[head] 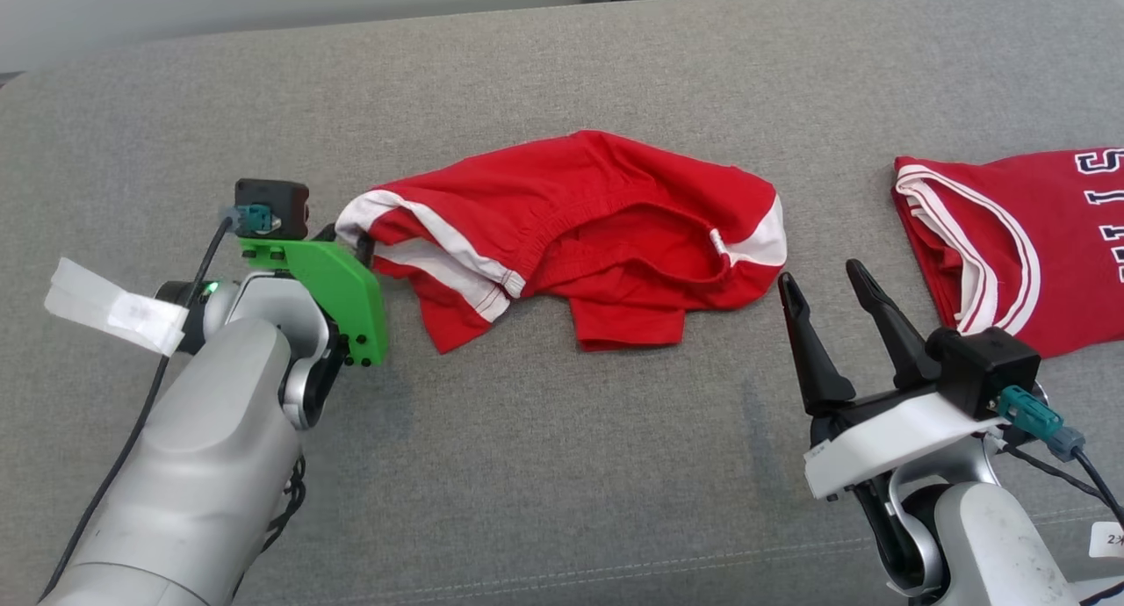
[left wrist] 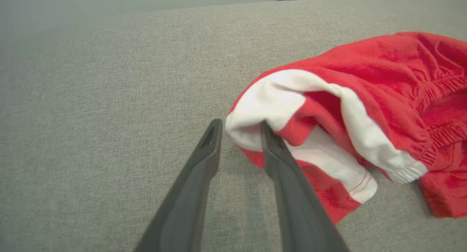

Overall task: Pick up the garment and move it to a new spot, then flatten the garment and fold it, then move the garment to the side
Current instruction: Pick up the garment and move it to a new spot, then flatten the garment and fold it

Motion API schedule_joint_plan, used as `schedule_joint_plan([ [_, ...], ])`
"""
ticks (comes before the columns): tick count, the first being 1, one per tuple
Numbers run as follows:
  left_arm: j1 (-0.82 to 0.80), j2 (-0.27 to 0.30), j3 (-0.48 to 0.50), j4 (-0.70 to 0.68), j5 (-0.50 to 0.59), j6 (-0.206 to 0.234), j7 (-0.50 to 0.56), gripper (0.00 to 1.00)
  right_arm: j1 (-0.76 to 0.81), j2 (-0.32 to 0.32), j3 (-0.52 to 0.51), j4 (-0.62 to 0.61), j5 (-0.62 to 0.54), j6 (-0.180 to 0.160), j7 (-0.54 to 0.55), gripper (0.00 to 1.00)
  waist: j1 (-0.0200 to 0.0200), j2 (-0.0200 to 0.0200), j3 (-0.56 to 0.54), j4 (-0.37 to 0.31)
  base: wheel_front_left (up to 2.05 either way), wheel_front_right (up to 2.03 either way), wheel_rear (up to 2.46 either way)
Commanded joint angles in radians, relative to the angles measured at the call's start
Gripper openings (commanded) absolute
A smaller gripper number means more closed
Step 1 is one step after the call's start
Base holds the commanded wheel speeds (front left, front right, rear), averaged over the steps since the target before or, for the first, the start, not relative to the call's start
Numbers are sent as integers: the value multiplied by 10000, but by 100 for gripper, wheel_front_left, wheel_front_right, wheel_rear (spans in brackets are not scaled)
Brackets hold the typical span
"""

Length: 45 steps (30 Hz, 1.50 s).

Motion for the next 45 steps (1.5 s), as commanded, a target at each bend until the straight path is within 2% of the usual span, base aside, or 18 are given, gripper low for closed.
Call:
schedule_joint_plan([
  [1,65,87,-54,123,156,71,-61,100,-36,-28,-21,-16,-68,-4,16,100,1,0,-24,-4,0,0,0],
  [10,-198,453,-582,799,762,280,55,100,63,-30,-27,105,33,-4,31,100,1,0,-449,36,0,0,0],
  [16,-492,-19,-973,-115,864,-202,109,100,206,-30,-97,131,16,-4,61,100,1,0,-594,-3,0,0,0],
  [21,-612,-384,-1332,-950,856,-369,678,100,128,-31,-136,71,-27,-4,81,100,1,0,-450,-443,0,0,0],
  [33,-125,-530,-1806,-2045,656,-449,1713,100,28,-28,-188,263,78,-4,-148,100,1,0,104,-2050,0,0,0],
  [45,-118,-692,-2291,-2117,563,-767,2431,100,-200,-26,-101,481,265,-4,-463,100,1,0,548,-2627,0,0,0],
])
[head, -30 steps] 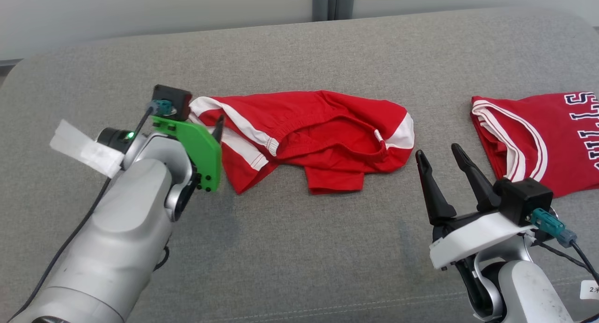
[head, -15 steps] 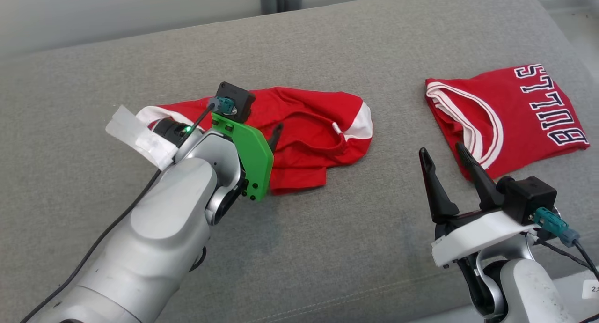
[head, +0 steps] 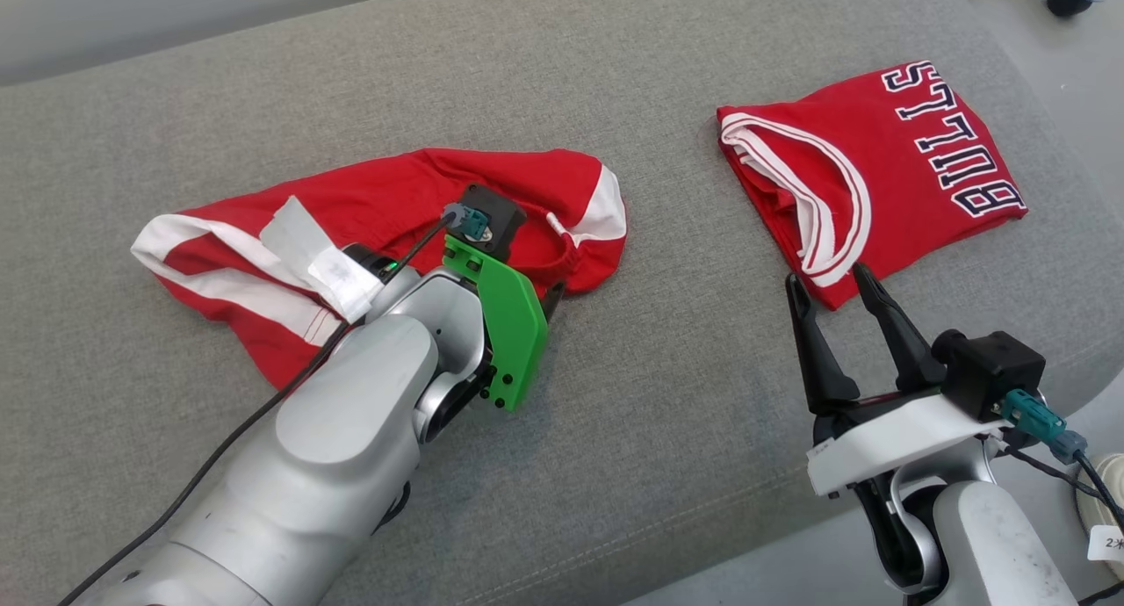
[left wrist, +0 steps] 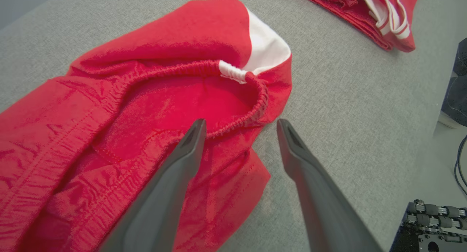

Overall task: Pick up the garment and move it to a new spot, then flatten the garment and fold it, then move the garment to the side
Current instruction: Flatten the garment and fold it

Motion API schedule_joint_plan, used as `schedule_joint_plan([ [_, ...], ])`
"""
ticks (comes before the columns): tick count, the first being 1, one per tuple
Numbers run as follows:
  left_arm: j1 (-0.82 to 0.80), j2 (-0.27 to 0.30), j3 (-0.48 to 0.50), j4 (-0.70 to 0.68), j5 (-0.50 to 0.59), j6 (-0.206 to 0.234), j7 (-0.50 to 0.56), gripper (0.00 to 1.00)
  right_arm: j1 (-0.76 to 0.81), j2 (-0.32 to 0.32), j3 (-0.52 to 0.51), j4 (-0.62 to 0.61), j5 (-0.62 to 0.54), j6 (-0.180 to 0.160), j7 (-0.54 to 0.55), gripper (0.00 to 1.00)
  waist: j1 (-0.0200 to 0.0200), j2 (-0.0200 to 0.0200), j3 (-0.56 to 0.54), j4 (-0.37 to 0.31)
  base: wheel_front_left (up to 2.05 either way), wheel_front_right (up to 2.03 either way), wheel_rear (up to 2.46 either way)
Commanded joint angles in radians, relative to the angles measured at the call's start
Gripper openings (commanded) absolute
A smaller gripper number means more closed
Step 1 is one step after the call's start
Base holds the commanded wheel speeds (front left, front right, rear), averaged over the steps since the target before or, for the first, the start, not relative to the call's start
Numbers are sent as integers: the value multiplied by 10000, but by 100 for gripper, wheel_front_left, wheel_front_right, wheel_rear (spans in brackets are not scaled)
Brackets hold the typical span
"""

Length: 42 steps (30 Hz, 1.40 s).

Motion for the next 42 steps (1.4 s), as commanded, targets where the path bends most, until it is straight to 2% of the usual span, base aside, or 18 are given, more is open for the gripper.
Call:
schedule_joint_plan([
  [1,40,4,-27,42,-39,-46,10,100,-124,-22,6,42,80,-4,-94,100,0,-1,152,-144,0,0,0],
  [8,-285,110,-237,407,358,36,-364,100,-184,-22,28,126,138,-4,-194,100,0,-1,316,-235,0,0,0],
  [15,-546,-149,-618,688,516,-380,-747,100,-255,-22,-13,177,176,-4,-261,100,0,-1,445,-150,0,0,0],
  [17,-584,-311,-777,838,437,-517,-812,45,-325,-22,10,211,213,-4,-270,100,0,-1,455,-115,0,0,0],
  [18,-620,-359,-786,888,386,-539,-878,27,-338,-21,22,222,215,-4,-274,100,0,-1,454,-115,0,0,0],
  [19,-657,-396,-749,934,349,-563,-1012,0,-342,-22,33,234,210,-4,-282,100,0,-1,452,-117,0,0,0],
  [27,-951,-640,-526,1400,-116,-682,-1714,0,-307,-22,-15,345,168,-4,-297,100,0,-1,250,-31,0,0,0],
  [38,-2264,-820,279,849,-506,-702,-3232,0,-240,-22,42,366,107,-4,-167,100,0,-1,-79,212,0,0,0],
  [42,-3051,-680,408,658,-229,-693,-3666,0,-231,-24,156,404,90,-4,-106,100,0,-1,-202,195,0,0,0],
])
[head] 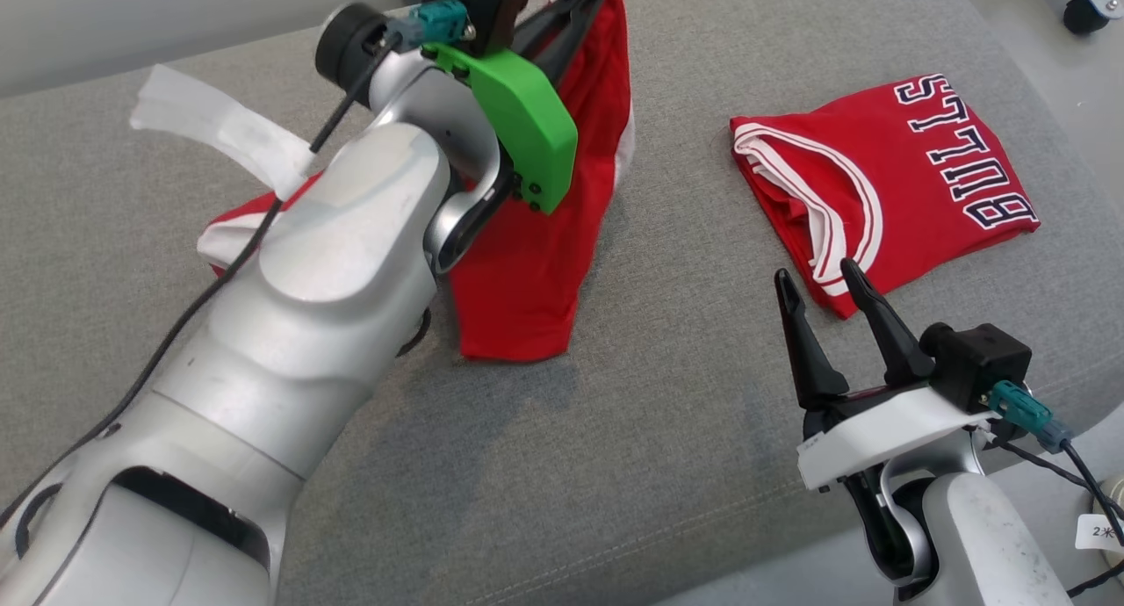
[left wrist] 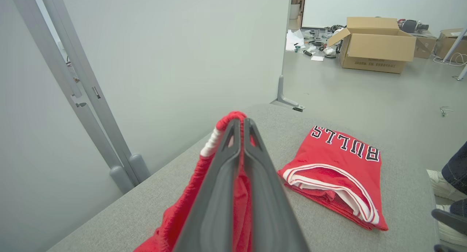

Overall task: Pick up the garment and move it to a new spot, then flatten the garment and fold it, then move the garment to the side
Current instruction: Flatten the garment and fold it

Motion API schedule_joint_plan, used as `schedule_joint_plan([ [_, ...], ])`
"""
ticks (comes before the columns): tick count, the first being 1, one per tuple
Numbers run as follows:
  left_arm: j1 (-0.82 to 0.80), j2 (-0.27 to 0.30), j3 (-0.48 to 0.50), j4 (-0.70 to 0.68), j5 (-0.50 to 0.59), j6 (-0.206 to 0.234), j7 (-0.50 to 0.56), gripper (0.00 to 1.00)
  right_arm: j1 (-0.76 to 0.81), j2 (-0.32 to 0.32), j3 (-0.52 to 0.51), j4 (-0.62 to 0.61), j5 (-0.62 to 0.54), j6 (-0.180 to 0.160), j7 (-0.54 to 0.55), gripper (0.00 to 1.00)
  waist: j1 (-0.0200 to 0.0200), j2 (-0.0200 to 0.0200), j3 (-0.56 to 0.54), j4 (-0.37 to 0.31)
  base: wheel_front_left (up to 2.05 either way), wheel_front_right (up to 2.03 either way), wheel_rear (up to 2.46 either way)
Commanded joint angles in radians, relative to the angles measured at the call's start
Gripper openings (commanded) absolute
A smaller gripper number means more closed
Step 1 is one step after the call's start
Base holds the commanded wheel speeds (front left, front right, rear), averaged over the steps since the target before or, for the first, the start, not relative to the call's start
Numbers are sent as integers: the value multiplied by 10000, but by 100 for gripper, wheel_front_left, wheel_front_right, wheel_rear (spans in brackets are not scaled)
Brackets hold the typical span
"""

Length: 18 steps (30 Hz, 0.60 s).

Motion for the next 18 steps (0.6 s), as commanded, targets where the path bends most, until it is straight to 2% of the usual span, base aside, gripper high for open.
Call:
schedule_joint_plan([
  [1,-348,73,137,-115,22,15,-180,0,58,-26,33,32,-54,-4,45,100,0,-1,-57,-18,0,0,0],
  [10,-1673,265,963,-755,-228,284,-680,0,150,-22,-55,-57,-100,-4,101,100,0,-1,-79,195,0,0,0],
  [14,-908,500,1263,-1273,-613,328,-886,0,176,-24,-183,-175,-172,-4,165,100,0,-1,-14,557,0,0,0],
  [18,544,1158,1385,-2097,-896,449,-1175,0,308,-22,-338,-299,-299,-4,265,100,0,-1,-29,1009,0,0,0],
])
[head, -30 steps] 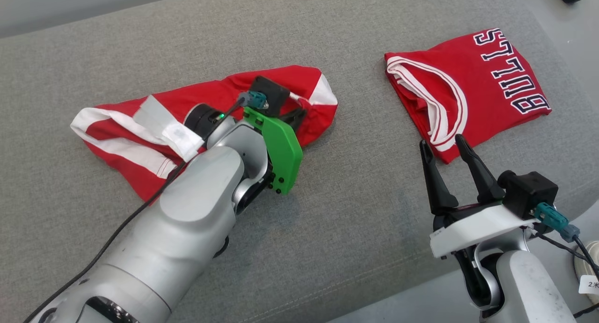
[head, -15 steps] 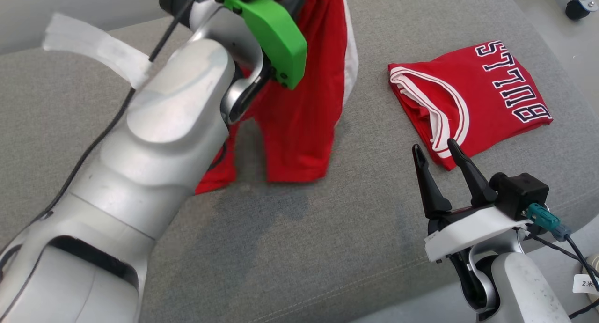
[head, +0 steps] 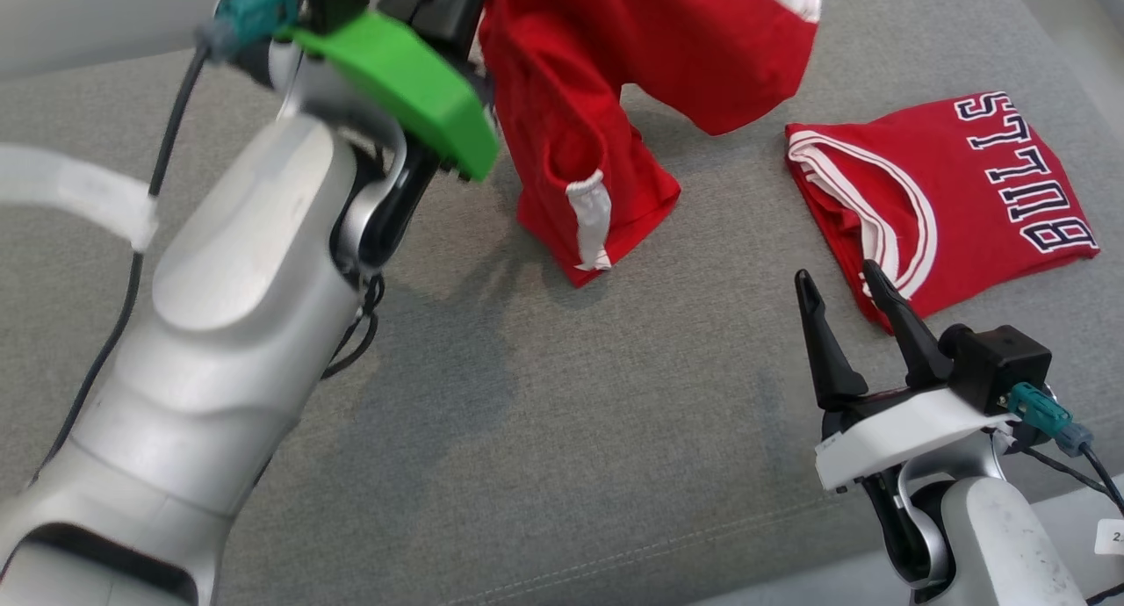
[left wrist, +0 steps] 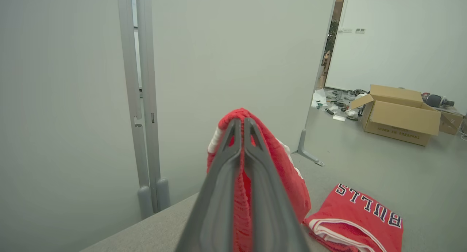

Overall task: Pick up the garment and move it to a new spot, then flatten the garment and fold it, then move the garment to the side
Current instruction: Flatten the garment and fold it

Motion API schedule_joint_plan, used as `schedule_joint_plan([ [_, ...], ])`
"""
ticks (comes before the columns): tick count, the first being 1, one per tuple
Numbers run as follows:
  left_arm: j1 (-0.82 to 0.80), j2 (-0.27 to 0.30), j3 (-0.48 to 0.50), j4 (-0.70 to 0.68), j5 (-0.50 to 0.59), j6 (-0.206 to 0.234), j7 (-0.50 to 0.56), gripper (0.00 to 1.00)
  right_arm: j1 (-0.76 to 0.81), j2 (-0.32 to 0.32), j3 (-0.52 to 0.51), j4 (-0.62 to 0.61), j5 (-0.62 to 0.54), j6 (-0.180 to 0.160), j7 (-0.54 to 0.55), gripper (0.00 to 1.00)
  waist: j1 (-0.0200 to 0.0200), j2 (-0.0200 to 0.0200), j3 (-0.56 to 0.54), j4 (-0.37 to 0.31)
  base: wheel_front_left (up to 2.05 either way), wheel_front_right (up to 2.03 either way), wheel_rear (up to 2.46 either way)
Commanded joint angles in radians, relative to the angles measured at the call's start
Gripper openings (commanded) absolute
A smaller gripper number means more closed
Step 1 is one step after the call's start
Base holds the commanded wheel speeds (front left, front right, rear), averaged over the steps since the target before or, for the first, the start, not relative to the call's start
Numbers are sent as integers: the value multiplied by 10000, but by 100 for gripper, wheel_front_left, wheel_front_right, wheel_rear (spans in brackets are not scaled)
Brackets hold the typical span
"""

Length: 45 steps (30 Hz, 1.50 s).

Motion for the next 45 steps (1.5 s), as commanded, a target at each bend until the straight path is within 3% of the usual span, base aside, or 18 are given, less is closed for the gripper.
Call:
schedule_joint_plan([
  [1,752,353,-60,-389,-53,35,-140,0,157,-26,-76,-96,-95,-4,75,100,0,0,3,428,0,0,0],
  [8,4120,1922,-745,-2174,-166,-137,-473,0,254,-27,-184,-375,-321,-4,338,100,0,0,-140,1182,0,0,0],
  [12,5398,2648,-931,-2523,-232,90,-372,0,353,-27,-165,-445,-412,-4,484,100,0,0,-330,1489,0,0,0],
  [21,6349,2964,-852,-1859,-636,446,-315,0,417,-29,-58,-576,-435,-4,694,100,0,0,-601,1744,0,0,0],
  [22,6381,2947,-852,-1702,-692,487,-279,11,430,-29,-52,-586,-437,-4,718,100,0,0,-621,1749,0,0,0],
  [23,6402,2923,-843,-1534,-721,501,-275,49,442,-27,-37,-596,-441,-4,720,100,0,0,-638,1746,0,0,0],
  [24,6422,2909,-840,-1360,-746,590,-214,100,448,-27,-19,-600,-447,-4,743,100,0,0,-653,1734,0,0,0],
  [31,6643,2842,-692,-570,-912,1075,-163,100,499,-26,-8,-586,-470,-4,784,100,0,0,-806,1532,0,0,0],
  [35,6838,2869,-215,-643,-1061,1680,-696,100,598,-29,-236,-544,-493,-4,770,100,0,0,-967,1480,0,0,0],
  [40,7584,2509,1258,-1350,-1004,2926,-1353,100,672,-30,-864,-296,-560,-4,481,100,0,0,-1282,1580,0,0,0],
  [42,8157,2163,2224,-2150,-429,3257,-1365,100,691,-27,-1264,39,-448,-4,238,100,0,0,-1512,1670,0,0,0],
  [45,8832,1779,3221,-3017,369,3398,-1361,100,574,-23,-1491,361,-348,-4,26,100,0,0,-1703,1752,0,0,0],
])
